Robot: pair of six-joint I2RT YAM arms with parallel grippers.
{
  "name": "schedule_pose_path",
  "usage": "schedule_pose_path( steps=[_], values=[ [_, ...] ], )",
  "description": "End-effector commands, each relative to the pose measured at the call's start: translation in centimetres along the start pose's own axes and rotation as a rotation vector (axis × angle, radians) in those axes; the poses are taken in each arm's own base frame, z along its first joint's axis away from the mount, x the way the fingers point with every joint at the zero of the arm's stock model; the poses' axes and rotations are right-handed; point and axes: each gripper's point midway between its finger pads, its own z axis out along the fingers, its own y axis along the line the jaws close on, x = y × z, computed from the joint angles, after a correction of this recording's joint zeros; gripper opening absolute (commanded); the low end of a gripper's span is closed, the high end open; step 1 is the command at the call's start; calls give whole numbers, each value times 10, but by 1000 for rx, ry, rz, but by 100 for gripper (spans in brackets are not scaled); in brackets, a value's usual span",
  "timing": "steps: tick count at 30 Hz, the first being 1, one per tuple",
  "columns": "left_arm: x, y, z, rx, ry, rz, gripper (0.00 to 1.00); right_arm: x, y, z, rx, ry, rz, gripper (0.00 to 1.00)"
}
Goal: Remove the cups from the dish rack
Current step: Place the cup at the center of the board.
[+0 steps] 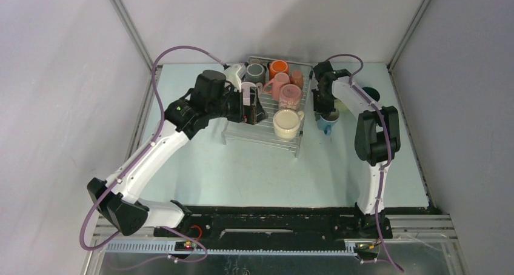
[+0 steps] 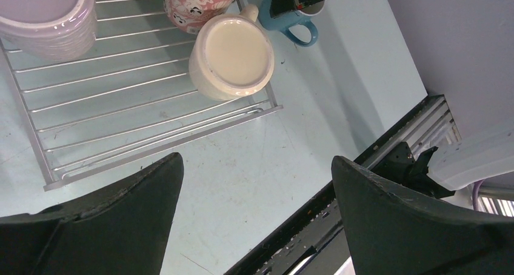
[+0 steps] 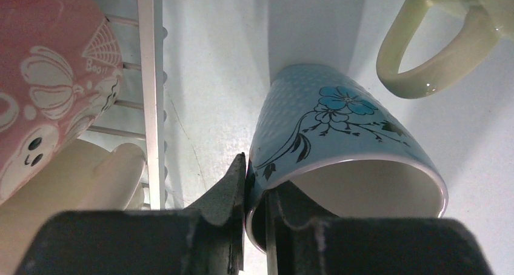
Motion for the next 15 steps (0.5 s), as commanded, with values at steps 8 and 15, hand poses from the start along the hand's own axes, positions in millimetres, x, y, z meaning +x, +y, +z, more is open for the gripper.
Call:
schedule_pose_path(
  steps=[8,15],
  values=[
    [-11,2,-2,-21,-36,13,100,-18,7,-8,-43,-44,-25,31],
    [-6,7,9,-33,-13,16,100,-22,10,-18,-51,-71,-26,41]
  ],
)
